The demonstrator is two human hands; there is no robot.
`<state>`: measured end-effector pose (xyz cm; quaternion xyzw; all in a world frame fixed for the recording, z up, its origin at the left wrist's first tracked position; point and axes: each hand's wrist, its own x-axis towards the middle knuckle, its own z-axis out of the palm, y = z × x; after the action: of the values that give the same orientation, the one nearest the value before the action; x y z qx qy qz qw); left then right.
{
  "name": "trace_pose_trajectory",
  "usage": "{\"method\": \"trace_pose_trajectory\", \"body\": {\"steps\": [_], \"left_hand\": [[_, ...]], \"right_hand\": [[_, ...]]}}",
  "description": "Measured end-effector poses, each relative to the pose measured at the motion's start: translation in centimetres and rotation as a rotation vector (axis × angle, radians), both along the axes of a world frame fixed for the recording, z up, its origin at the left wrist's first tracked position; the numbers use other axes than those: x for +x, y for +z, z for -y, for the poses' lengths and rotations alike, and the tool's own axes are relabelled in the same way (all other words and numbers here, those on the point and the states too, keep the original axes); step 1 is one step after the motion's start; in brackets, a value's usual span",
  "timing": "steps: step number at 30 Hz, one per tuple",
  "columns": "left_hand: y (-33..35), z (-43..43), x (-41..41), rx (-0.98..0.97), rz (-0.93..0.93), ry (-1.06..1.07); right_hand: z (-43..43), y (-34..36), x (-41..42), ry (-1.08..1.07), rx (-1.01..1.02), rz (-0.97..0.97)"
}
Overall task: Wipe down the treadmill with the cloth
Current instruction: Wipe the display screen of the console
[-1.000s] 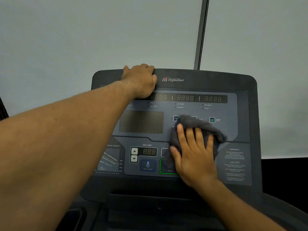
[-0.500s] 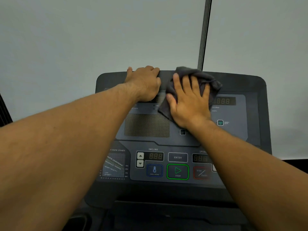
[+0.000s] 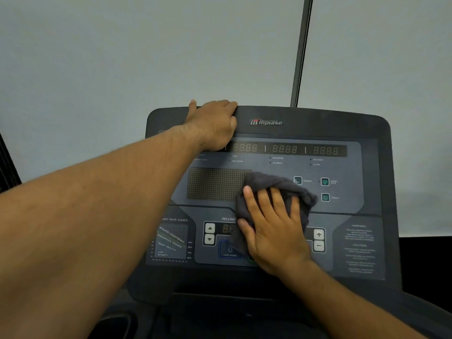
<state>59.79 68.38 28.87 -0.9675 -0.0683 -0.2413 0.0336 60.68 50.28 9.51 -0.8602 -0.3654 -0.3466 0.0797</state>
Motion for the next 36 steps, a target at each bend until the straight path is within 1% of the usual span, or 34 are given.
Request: {"method": "trace_pose_trajectory", "body": {"steps": [3, 5, 8, 9, 12, 16, 20, 24, 26, 28, 31, 36], "left_hand": [[-0.2, -1.2, -0.7, -0.002, 0.031, -0.034], [-0.4, -3.0, -1.4, 0.016, 0.090, 0.004], [-0.8, -6.7, -2.8, -0.011, 0.156, 0.105], [-0.9, -7.7, -3.3, -0.047, 0.162, 0.103], [-1.6, -9.1, -4.1, -0.111, 0.158, -0.009], [-1.6, -9.0, -4.6, -0.107, 0.155, -0.034], [-1.4, -8.9, -4.8, -0.097, 0.122, 0.019], [-1.7, -8.7, -4.8, -0.108, 0.152, 0.036], [-1.6, -8.6, -4.7, -0.112, 0.159, 0.038], [-1.5, -8.7, -4.7, -0.107, 0.156, 0.044], [-1.4, -8.7, -4.6, -0.094, 0.155, 0.047], [-1.2, -8.8, -4.8, -0.092, 0.144, 0.047]], "right_hand": [[-0.8, 2.6, 1.4, 0.019, -0.064, 0.042], [-2.1, 4.9, 2.6, 0.015, -0.060, 0.063], [-4.7, 8.8, 4.1, -0.013, 0.001, 0.069], [-5.6, 9.9, 4.6, -0.031, 0.035, 0.057], [-7.4, 11.9, 5.1, -0.091, 0.145, 0.013], [-7.7, 11.0, 4.2, -0.098, 0.176, -0.014], [-6.8, 6.9, 1.5, -0.054, 0.148, -0.015], [-4.5, 1.0, -1.6, 0.016, 0.014, -0.005], [-3.8, -0.1, -1.9, 0.041, -0.061, 0.004], [-4.1, 0.7, -1.2, 0.056, -0.086, 0.021], [-6.1, 3.7, 0.0, 0.065, -0.091, 0.046], [-10.8, 9.9, 1.9, 0.030, -0.008, 0.082]]}}
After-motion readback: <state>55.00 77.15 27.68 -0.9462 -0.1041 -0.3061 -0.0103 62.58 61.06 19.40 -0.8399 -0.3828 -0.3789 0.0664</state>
